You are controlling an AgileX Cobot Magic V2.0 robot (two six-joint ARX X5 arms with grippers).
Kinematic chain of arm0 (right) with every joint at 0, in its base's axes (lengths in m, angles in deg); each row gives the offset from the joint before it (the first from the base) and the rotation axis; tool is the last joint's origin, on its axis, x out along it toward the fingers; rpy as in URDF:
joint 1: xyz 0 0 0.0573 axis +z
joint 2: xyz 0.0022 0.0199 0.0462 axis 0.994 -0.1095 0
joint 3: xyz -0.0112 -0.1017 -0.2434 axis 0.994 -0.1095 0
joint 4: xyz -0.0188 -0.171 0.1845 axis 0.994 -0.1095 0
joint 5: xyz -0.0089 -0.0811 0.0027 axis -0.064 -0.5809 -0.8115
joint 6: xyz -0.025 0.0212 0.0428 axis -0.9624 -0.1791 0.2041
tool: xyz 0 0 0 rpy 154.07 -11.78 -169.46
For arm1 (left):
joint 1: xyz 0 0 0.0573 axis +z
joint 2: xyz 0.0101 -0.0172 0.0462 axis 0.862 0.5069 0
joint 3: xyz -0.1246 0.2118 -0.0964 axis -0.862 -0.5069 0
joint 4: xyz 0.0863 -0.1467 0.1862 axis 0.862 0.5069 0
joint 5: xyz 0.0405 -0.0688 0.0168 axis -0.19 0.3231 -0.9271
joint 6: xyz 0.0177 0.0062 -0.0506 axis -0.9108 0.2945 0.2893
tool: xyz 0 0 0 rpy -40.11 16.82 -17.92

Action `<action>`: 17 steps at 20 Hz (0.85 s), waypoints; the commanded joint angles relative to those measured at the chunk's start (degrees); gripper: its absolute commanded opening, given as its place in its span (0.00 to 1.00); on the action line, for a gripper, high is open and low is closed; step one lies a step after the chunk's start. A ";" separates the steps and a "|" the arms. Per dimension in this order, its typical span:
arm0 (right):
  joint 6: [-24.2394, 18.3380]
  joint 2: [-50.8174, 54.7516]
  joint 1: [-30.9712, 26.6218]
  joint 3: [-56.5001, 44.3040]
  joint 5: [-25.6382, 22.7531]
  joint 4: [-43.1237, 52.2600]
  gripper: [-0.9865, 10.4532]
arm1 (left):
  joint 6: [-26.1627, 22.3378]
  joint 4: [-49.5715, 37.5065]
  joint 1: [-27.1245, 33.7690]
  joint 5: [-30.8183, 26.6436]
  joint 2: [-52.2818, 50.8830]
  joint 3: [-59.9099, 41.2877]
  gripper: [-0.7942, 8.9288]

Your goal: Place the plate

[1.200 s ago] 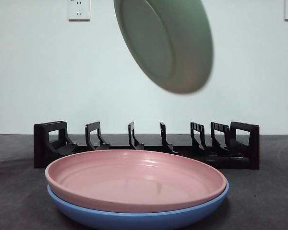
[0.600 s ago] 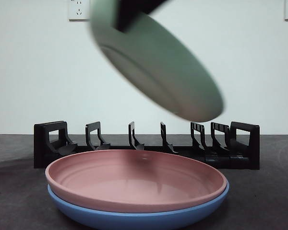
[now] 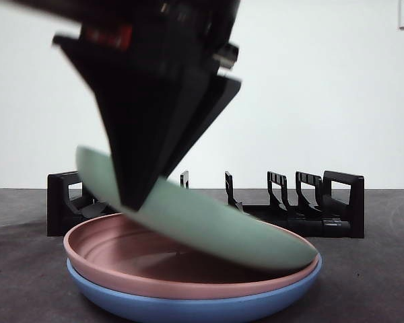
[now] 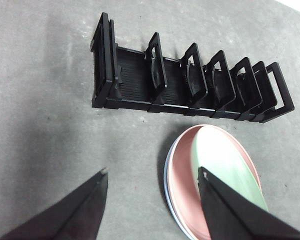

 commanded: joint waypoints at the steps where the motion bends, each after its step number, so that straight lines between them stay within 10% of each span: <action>1: 0.59 -2.82 1.01 0.83 -0.35 0.74 0.09 | -1.20 -0.35 -0.04 -0.70 0.26 1.07 0.37; 17: 2.47 1.27 -0.42 2.14 3.21 0.83 0.21 | -1.29 -0.42 -0.04 -1.29 0.26 1.07 0.37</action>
